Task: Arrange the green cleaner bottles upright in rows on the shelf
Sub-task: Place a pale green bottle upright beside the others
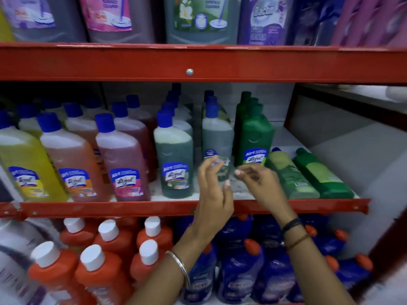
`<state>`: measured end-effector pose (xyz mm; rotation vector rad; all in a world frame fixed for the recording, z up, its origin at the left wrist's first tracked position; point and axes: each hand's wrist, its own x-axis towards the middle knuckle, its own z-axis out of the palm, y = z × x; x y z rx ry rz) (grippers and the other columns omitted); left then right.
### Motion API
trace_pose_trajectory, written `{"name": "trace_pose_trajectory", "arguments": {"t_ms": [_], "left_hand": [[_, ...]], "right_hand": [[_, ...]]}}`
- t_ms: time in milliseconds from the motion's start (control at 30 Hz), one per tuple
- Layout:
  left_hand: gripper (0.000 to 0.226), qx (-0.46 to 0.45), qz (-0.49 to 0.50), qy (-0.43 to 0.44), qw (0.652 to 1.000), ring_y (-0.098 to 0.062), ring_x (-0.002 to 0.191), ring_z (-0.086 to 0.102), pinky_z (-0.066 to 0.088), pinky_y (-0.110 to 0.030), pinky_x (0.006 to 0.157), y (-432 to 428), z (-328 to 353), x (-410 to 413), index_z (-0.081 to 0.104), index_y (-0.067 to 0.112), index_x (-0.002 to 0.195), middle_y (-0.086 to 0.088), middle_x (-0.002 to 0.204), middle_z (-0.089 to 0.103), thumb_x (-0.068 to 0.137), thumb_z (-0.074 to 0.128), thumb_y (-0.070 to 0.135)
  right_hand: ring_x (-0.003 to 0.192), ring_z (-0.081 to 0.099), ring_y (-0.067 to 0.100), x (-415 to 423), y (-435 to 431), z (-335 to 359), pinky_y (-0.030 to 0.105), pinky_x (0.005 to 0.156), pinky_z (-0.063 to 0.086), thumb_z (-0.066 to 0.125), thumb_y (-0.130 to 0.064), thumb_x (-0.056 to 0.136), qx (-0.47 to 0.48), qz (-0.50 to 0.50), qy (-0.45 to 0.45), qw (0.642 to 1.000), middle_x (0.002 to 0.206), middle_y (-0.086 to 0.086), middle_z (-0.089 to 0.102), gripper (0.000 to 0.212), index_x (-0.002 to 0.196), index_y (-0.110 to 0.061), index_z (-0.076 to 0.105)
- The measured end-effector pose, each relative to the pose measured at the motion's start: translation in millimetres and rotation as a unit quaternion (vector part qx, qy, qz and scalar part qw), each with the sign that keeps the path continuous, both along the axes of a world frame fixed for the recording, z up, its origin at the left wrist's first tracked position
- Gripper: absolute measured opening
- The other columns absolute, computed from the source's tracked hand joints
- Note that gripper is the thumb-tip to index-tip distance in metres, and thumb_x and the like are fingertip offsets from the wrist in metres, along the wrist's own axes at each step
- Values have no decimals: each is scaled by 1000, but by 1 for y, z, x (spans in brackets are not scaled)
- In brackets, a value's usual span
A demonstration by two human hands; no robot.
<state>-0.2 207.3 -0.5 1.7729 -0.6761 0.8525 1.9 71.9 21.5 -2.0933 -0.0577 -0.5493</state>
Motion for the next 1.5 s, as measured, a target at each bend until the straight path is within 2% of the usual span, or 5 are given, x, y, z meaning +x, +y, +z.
{"name": "trace_pose_trajectory", "arguments": {"t_ms": [267,533,800,1133,1500], "left_hand": [[37,205,-74,235,947,-33,118,39,34,-40,104,-127,-6,23,43,-1,120,-23,126,43,87,51,12],[30,62,-70,531,842,-30,101,60,52,-38,90,-178,16,48,53,11,104,-17,118,60,86,56,35],[26,-51,-118,563,817,-15,67,59,48,-16,43,-168,34,48,57,3,91,-10,86,67,78,71,19],[36,10,-235,489,840,-6,81,60,49,-11,60,-120,37,12,49,4,118,1,95,63,84,62,5],[44,-11,-144,354,924,-24,111,58,50,-49,94,-5,33,-5,41,20,117,-3,117,59,81,60,2]], "right_hand": [[100,57,43,1,-125,-1,40,76,44,50,-23,89,-215,-248,194,924,110,32,59,33,104,5,56],[110,55,40,21,-144,13,37,85,45,48,-12,87,-249,-215,224,917,120,27,58,30,113,1,51],[108,57,35,17,-159,15,38,90,48,51,-31,91,-115,-165,238,950,120,20,59,39,118,-4,53],[63,70,6,-33,-142,30,20,51,55,71,-13,79,196,48,199,959,85,3,71,15,92,-8,66],[96,59,11,-33,-26,38,27,81,51,82,-18,65,60,69,34,995,102,-7,60,60,114,-15,48]]}}
